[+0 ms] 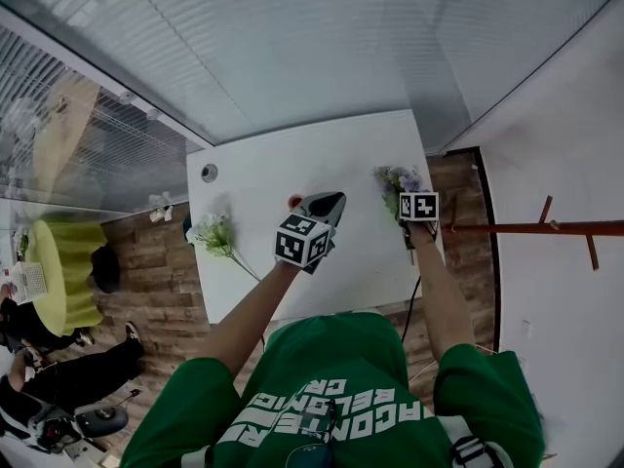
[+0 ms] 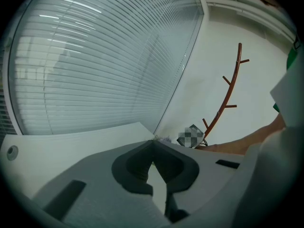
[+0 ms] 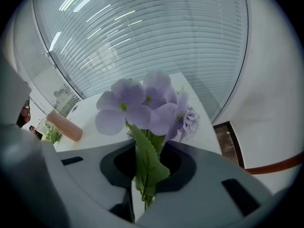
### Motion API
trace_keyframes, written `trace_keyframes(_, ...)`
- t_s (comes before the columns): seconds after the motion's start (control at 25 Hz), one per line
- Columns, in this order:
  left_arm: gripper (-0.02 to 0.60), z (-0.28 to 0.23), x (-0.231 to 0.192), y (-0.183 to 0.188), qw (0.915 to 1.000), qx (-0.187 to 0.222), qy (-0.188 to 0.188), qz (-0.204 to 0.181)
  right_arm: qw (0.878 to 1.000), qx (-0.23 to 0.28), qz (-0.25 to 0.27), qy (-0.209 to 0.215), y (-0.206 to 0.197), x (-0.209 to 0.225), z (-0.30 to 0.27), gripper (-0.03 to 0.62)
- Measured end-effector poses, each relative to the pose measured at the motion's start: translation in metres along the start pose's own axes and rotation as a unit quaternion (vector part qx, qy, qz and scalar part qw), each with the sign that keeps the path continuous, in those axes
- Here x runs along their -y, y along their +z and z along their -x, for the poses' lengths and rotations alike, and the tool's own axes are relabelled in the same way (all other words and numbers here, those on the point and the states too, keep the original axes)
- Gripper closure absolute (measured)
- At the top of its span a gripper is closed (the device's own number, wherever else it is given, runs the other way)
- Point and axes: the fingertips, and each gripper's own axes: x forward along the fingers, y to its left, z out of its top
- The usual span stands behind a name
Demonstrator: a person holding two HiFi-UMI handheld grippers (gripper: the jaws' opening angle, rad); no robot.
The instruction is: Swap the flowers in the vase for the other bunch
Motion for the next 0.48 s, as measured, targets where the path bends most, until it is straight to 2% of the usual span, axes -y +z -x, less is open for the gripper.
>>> trace_keyframes(0.48,0.574,0.018,-0.006,0.007,0.9998,0.019,0.009,-0.001,0.998,0.06,0.018,0.016,0.039,-0.023,0.029,0.534)
